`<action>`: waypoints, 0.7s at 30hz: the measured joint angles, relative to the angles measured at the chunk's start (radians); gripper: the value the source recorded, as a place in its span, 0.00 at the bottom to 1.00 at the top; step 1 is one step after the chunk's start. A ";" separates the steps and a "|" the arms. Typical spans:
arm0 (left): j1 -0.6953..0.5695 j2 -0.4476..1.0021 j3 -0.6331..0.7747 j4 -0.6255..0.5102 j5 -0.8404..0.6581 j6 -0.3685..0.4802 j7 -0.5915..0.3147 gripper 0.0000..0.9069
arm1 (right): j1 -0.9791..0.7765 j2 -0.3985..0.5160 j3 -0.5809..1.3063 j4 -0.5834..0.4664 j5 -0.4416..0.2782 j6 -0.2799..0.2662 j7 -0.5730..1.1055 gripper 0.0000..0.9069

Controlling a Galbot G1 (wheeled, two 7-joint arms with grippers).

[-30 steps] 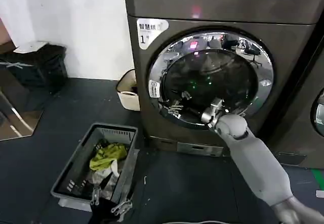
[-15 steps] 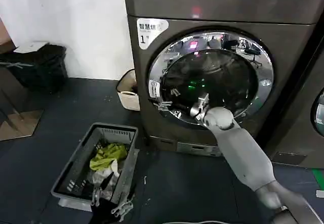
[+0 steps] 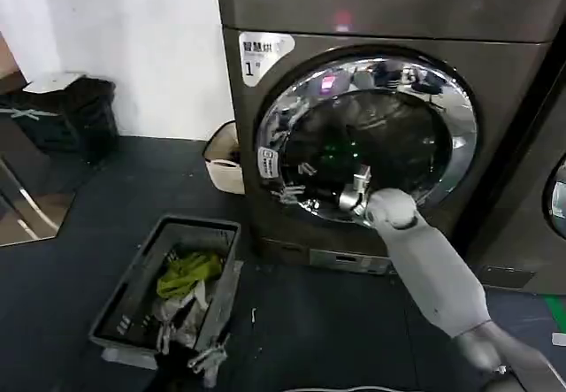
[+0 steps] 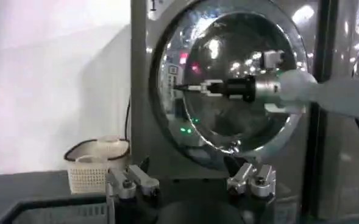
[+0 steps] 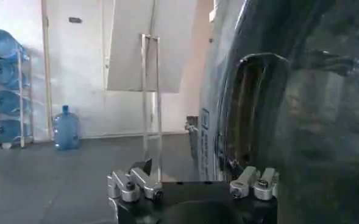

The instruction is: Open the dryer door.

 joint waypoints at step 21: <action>-0.182 0.294 -0.008 0.080 -0.141 0.064 -0.014 1.00 | -0.288 -0.151 0.231 0.305 -0.013 -0.035 -0.351 1.00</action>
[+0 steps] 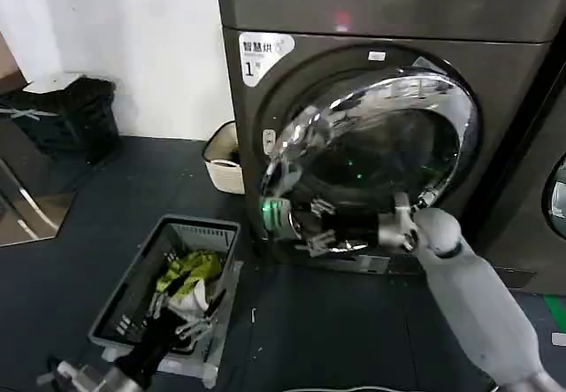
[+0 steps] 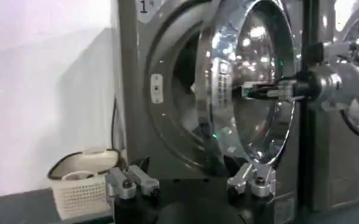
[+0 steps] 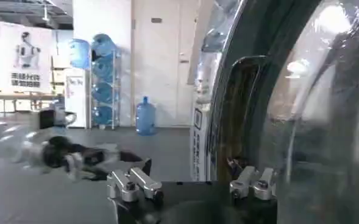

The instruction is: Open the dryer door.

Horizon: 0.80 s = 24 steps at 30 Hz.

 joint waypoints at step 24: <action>-0.821 0.395 0.648 0.289 -0.512 0.026 0.019 1.00 | -0.729 0.183 1.018 0.240 0.017 0.163 0.138 1.00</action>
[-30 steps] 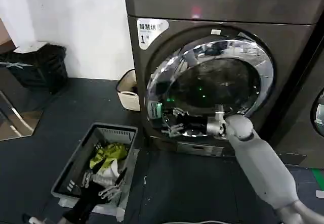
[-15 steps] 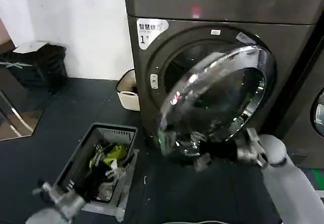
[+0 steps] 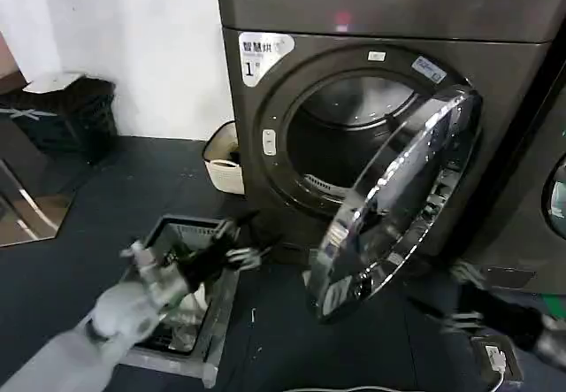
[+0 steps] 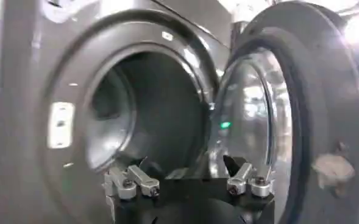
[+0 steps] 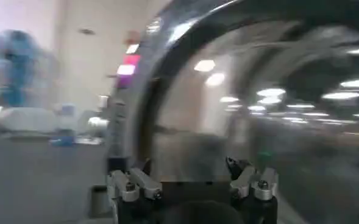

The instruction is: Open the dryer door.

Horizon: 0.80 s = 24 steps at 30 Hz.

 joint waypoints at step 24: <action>-0.464 -0.241 0.595 0.139 -0.011 0.004 0.023 1.00 | -0.117 0.017 0.561 0.029 -0.146 -0.144 1.003 1.00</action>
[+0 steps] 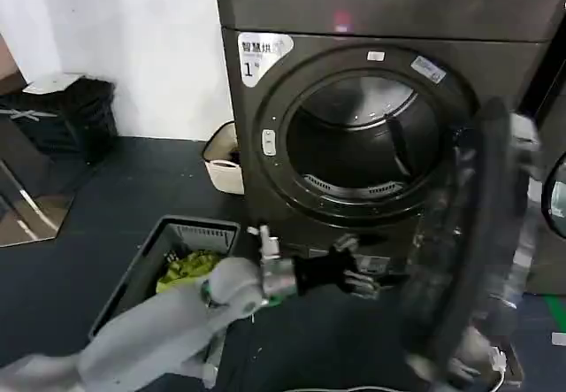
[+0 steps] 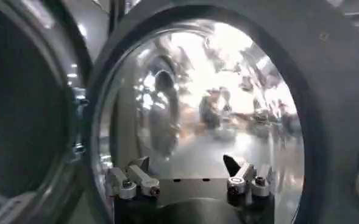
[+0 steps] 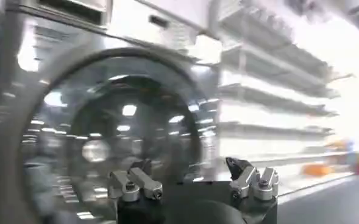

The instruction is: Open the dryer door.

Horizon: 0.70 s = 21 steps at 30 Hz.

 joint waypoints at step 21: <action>-0.172 -0.406 0.184 0.285 0.037 -0.004 -0.068 1.00 | -0.078 -0.026 0.245 -0.009 -0.043 -0.099 0.005 1.00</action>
